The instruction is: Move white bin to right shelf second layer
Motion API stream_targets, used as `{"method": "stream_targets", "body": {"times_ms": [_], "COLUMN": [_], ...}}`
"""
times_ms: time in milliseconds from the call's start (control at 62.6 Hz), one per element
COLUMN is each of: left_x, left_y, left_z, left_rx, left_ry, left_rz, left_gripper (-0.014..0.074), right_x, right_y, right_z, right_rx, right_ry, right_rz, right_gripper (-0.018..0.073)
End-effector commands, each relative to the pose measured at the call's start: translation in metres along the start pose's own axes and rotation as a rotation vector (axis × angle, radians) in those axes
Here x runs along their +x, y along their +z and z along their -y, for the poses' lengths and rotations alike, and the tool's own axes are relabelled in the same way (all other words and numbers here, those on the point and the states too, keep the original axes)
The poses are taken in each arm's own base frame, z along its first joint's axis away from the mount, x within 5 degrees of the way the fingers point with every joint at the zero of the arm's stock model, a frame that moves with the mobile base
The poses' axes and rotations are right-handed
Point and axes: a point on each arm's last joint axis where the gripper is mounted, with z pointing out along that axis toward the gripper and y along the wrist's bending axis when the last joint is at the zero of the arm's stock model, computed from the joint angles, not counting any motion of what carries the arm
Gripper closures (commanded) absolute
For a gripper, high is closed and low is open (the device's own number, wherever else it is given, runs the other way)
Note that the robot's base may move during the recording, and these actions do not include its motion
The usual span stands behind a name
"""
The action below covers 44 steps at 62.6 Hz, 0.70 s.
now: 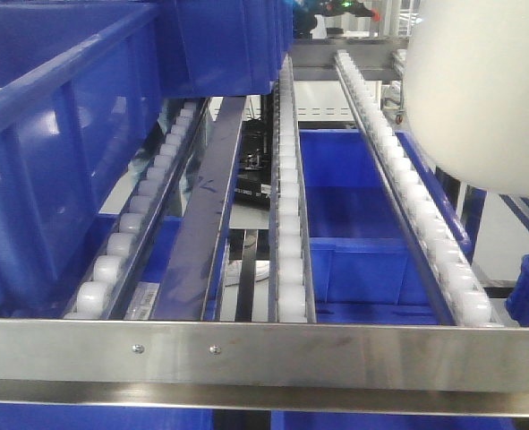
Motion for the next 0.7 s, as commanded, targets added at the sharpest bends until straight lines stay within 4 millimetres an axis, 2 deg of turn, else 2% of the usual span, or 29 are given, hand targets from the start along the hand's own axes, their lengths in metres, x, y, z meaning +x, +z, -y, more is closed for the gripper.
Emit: {"method": "stream_targets", "body": {"times_ms": [0, 686], "left_x": [0.004, 0.004], "left_y": [0.0003, 0.0003], "left_z": [0.0001, 0.0001], "left_rx": [-0.006, -0.006], "left_ry": [0.001, 0.001], "left_rz": [0.062, 0.062], "left_gripper": [0.0512, 0.0512], "right_x": [-0.0182, -0.0182], "right_y": [-0.0064, -0.0064], "right_z": [-0.003, -0.003], "right_rx": [-0.032, -0.032], "right_ry": [-0.004, -0.004], "right_rz": [0.13, 0.13], "right_gripper": [0.0506, 0.0506]}}
